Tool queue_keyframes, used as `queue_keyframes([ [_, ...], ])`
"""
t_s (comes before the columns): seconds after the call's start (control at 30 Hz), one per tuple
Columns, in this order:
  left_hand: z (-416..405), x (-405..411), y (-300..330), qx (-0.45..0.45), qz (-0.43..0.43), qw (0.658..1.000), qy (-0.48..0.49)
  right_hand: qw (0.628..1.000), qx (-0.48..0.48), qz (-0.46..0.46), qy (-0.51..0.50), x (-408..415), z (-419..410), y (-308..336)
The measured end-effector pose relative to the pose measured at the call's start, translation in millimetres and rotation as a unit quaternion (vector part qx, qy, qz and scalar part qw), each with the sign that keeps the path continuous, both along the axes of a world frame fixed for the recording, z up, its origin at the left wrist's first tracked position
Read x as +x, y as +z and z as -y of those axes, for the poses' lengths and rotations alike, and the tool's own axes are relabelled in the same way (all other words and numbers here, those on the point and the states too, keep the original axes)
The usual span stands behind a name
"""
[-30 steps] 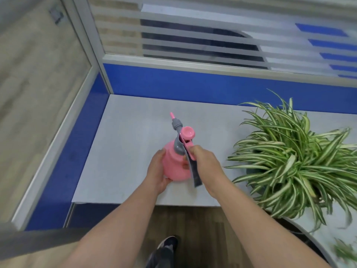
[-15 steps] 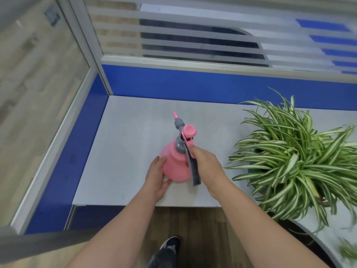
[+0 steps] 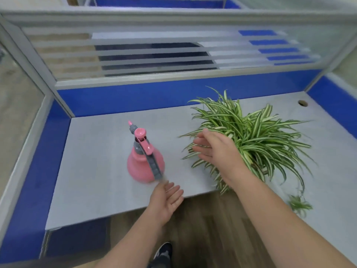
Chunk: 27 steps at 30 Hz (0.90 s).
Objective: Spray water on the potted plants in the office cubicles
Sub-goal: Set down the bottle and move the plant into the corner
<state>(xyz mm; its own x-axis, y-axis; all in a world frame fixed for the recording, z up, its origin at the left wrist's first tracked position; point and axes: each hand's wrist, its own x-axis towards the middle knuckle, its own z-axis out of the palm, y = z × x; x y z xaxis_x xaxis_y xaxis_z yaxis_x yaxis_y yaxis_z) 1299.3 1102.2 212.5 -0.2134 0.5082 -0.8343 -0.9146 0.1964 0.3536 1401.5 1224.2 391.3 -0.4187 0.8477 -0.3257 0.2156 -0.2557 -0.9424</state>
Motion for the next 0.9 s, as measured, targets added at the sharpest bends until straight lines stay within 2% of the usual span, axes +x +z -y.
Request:
queue_keyframes([
  [0.2,-45,34,26,0.029,-0.014,0.998,-0.056,0.988,0.004,-0.047,-0.146,100,-32,23],
  [0.43,-90,48,-4,0.033,-0.001,0.999,-0.039,0.952,-0.053,-0.081,-0.289,200,-50,-18],
  [0.67,-123,52,-43,0.018,0.035,0.999,-0.028,0.938,-0.117,-0.059,-0.322,232,-48,-88],
  [0.9,-137,49,-61,0.092,0.039,0.994,-0.037,0.904,-0.234,-0.111,-0.340,211,-70,-127],
])
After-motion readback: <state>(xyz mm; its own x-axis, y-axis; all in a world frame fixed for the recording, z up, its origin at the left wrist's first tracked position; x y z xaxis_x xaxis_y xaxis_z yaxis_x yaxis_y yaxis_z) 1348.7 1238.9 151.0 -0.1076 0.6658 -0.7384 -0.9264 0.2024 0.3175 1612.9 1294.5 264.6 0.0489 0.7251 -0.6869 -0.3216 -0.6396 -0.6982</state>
